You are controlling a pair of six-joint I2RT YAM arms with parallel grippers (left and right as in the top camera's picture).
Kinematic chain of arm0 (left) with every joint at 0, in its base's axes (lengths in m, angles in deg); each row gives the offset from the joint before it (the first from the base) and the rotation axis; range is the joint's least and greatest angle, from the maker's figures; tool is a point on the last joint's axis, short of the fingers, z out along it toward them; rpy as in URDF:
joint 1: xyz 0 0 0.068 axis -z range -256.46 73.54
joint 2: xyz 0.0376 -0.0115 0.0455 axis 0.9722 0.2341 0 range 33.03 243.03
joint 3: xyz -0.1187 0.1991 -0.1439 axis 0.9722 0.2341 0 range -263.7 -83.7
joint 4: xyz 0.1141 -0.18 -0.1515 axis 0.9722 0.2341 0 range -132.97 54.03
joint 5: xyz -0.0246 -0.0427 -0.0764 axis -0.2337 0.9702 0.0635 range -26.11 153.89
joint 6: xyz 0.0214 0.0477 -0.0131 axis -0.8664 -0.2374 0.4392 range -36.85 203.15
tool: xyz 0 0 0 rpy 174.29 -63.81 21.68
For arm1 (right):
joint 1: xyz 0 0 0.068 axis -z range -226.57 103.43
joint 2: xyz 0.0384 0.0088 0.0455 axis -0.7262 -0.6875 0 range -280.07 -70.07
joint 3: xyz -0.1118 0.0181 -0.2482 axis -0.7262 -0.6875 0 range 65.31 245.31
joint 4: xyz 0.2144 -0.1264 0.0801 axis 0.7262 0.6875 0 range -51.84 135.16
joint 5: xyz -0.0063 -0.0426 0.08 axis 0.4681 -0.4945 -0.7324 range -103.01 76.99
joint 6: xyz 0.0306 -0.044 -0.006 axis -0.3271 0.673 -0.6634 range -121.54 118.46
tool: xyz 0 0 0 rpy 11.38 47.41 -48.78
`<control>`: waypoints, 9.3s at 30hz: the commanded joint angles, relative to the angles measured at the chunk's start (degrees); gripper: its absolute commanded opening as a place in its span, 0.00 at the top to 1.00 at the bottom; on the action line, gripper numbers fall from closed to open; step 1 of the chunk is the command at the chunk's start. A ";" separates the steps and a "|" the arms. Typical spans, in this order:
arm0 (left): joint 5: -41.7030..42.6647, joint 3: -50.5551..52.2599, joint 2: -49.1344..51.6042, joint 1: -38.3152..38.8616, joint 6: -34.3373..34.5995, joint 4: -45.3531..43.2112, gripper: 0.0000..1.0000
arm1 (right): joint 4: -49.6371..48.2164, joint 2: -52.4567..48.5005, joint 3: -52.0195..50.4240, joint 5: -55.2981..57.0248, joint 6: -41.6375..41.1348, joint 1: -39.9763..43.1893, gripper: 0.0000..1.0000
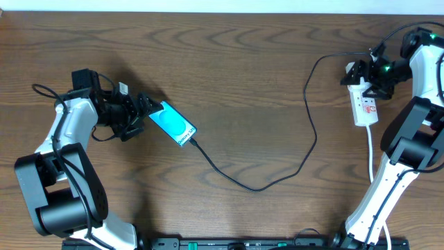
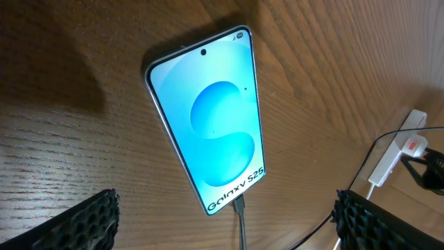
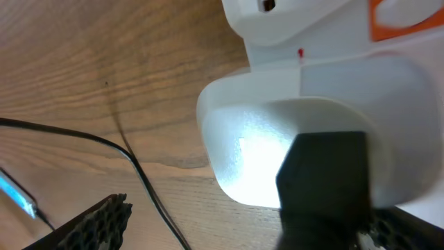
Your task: Plug charger to phone and switch on socket
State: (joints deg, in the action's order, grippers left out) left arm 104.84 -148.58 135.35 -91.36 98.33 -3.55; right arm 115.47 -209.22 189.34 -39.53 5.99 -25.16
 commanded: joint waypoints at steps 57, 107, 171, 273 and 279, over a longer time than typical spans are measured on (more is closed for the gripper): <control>-7.19 0.15 -36.11 0.13 1.57 11.10 0.08 | 19.80 42.14 3.72 30.69 -18.01 -17.77 0.01; -32.65 37.51 -85.53 14.82 -4.81 -14.78 0.08 | 19.80 42.14 3.72 30.69 -17.99 -17.75 0.01; -33.31 64.63 -102.05 12.72 -13.00 -35.82 0.08 | 16.46 44.00 3.28 30.80 -17.79 -17.92 0.01; -33.31 64.63 -102.05 12.72 -13.00 -35.82 0.08 | -73.64 138.73 -123.71 33.03 1.29 -22.58 0.01; -33.31 64.63 -102.05 12.72 -13.00 -35.82 0.08 | -73.64 138.73 -123.71 33.03 1.29 -22.58 0.01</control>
State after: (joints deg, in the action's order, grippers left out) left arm 71.00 -84.92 33.65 -78.35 85.87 -41.45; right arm 41.73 -70.78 65.69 -7.56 7.94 -47.26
